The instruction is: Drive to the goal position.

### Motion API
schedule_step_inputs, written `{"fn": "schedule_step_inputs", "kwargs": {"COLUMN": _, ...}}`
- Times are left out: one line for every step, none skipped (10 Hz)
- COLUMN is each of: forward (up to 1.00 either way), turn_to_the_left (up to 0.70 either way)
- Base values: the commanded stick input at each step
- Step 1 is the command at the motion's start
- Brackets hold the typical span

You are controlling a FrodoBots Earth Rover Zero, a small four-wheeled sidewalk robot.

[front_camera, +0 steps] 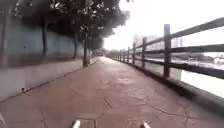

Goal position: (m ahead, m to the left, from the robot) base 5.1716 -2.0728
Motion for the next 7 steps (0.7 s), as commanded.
{"fn": "schedule_step_inputs", "kwargs": {"forward": 0.7, "turn_to_the_left": 0.0}}
{"fn": "schedule_step_inputs", "kwargs": {"forward": 0.7, "turn_to_the_left": 0.0}}
{"fn": "schedule_step_inputs", "kwargs": {"forward": 0.7, "turn_to_the_left": 0.0}}
{"fn": "schedule_step_inputs", "kwargs": {"forward": 0.7, "turn_to_the_left": 0.0}}
{"fn": "schedule_step_inputs", "kwargs": {"forward": 0.7, "turn_to_the_left": 0.0}}
{"fn": "schedule_step_inputs", "kwargs": {"forward": 0.7, "turn_to_the_left": 0.0}}
{"fn": "schedule_step_inputs", "kwargs": {"forward": 0.7, "turn_to_the_left": 0.0}}
